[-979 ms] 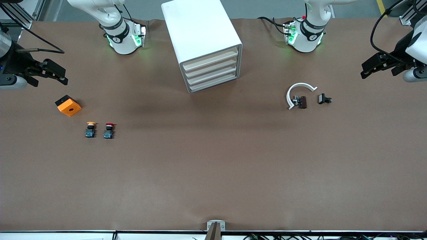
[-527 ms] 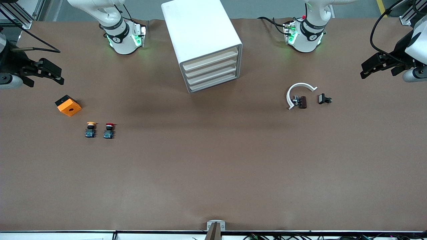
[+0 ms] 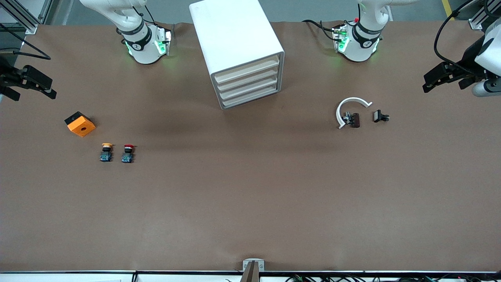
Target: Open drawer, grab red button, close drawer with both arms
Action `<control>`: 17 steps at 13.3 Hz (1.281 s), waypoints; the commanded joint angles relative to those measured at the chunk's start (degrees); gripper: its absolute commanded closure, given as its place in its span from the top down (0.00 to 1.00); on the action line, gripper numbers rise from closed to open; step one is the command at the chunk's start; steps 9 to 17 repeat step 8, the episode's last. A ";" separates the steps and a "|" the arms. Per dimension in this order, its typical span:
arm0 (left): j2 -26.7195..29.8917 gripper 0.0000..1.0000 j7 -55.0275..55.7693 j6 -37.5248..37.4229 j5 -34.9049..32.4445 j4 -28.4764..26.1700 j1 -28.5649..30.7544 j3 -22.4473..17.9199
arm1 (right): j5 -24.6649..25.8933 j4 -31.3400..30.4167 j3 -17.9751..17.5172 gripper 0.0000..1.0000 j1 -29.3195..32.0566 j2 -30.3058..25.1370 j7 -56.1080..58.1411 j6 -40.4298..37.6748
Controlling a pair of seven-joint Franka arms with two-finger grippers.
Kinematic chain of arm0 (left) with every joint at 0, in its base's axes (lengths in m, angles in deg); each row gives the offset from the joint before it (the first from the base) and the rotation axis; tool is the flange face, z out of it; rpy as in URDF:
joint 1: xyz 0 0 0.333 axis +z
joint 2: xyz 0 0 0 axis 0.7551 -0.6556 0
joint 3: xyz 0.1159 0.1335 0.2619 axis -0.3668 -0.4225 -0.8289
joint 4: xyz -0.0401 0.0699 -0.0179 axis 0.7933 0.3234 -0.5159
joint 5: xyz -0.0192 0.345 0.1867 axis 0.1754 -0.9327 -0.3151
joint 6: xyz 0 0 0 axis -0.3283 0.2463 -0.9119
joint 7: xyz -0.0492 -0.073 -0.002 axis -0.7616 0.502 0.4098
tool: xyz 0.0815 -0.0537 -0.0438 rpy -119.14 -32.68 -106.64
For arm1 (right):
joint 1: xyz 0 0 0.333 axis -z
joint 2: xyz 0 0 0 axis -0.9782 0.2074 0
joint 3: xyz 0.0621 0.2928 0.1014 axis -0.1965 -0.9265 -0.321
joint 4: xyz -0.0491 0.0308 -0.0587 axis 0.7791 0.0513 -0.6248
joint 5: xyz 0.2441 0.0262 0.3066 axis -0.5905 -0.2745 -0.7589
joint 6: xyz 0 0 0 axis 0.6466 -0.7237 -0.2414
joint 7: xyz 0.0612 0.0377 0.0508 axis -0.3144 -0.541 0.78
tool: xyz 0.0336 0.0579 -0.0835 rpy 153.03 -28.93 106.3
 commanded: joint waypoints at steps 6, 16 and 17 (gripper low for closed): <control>-0.24 1.00 -1.23 -0.59 0.64 0.73 0.04 0.05 | 1.75 0.15 -0.74 1.00 0.44 0.15 0.71 -0.52; -0.24 1.00 -1.23 -0.59 0.64 0.64 0.04 0.05 | 1.75 0.14 -0.74 1.00 0.44 0.59 0.62 -0.43; -0.24 1.00 -1.23 -0.59 0.64 0.64 0.04 0.05 | 1.75 0.14 -0.74 1.00 0.44 0.59 0.62 -0.43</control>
